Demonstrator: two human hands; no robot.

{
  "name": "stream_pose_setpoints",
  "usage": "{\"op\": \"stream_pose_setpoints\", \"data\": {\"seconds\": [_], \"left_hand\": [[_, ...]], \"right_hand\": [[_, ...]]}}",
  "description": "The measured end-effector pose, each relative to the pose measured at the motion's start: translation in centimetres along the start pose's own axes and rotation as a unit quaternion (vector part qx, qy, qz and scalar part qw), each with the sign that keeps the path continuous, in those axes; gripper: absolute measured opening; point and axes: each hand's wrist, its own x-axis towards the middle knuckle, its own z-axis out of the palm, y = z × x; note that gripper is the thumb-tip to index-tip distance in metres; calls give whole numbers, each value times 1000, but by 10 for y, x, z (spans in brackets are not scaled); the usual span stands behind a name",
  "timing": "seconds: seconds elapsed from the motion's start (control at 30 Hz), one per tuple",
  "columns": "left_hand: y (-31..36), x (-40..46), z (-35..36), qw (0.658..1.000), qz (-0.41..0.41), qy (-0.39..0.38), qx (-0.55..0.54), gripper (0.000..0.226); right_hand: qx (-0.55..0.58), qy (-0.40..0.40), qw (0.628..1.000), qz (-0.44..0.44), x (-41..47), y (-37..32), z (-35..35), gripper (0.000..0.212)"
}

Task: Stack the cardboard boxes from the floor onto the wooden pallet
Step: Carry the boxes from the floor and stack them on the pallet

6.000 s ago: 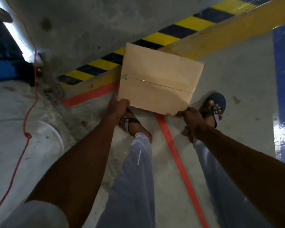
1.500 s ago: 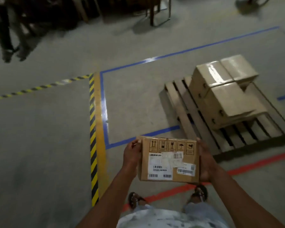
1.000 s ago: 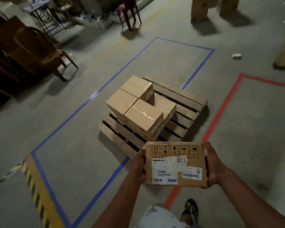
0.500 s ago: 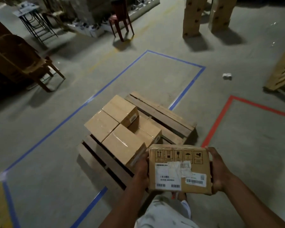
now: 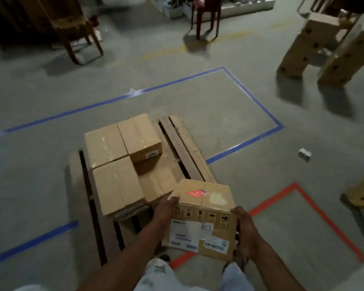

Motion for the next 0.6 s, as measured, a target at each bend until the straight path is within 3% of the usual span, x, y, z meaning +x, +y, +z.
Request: {"op": "stream_pose_setpoints", "data": {"seconds": [0.1, 0.2, 0.3, 0.4, 0.5, 0.6], "left_hand": [[7, 30, 39, 999, 0, 40, -34, 17], [13, 55, 72, 995, 4, 85, -52, 31], [19, 70, 96, 987, -2, 129, -91, 38], [18, 81, 108, 966, 7, 182, -184, 38], [4, 97, 97, 937, 19, 235, -257, 60], [-6, 119, 70, 926, -2, 212, -311, 62]], "right_hand": [[-108, -67, 990, 54, 54, -42, -37, 50], [-222, -120, 964, 76, 88, -96, -61, 35], [-289, -147, 943, 81, 108, -145, -69, 34], [-345, -169, 919, 92, 132, -187, -58, 29], [-418, -207, 882, 65, 160, -215, -24, 23], [-445, -246, 860, 25, 195, -226, 19, 27]]}}
